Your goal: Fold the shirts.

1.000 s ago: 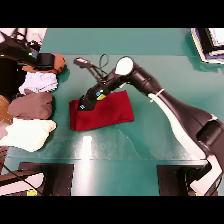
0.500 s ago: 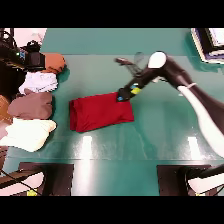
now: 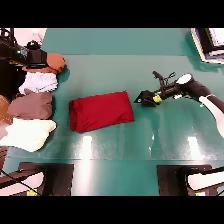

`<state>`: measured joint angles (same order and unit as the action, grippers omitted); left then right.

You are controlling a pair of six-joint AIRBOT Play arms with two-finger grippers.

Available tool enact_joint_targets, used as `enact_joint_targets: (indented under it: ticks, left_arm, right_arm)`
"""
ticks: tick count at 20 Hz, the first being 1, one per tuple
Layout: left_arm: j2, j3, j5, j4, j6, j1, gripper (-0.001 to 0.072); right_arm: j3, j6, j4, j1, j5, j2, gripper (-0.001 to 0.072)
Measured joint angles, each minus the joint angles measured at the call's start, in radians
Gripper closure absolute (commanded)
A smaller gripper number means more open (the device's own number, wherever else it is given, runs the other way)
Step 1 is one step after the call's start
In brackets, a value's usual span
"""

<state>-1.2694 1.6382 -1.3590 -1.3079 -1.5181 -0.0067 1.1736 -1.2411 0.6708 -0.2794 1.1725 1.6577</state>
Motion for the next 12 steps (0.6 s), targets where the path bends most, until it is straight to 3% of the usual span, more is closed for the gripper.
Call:
enact_joint_targets:
  ticks: [4,5,7,8,9,10,12]
  left_arm:
    - [0.000,0.000,0.012,0.006,0.002,0.000,0.0684]
    - [0.000,0.000,0.012,0.006,0.004,0.000,0.0684]
    - [0.000,0.000,0.013,0.007,0.005,0.000,0.0684]
    - [0.000,0.000,0.014,0.012,0.005,0.000,0.0684]
    - [0.000,0.000,0.014,0.019,0.005,0.000,0.0685]
    - [0.000,0.000,0.014,0.023,0.005,-0.002,0.0685]
    - [0.000,0.000,0.014,0.025,0.006,-0.024,0.0685]
  right_arm:
    - [0.092,0.013,-0.108,-0.095,0.003,0.123,0.0077]
    - [0.127,0.015,-0.121,-0.126,0.007,0.156,0.0198]
    - [0.195,0.017,-0.126,-0.183,0.015,0.213,0.0330]
    - [0.227,0.019,-0.125,-0.208,0.016,0.234,0.0435]
    - [0.257,0.023,-0.121,-0.230,0.017,0.253,0.0600]
    - [0.285,0.031,-0.118,-0.246,0.020,0.266,0.0693]
    - [0.336,0.047,-0.122,-0.259,0.042,0.278,0.0693]
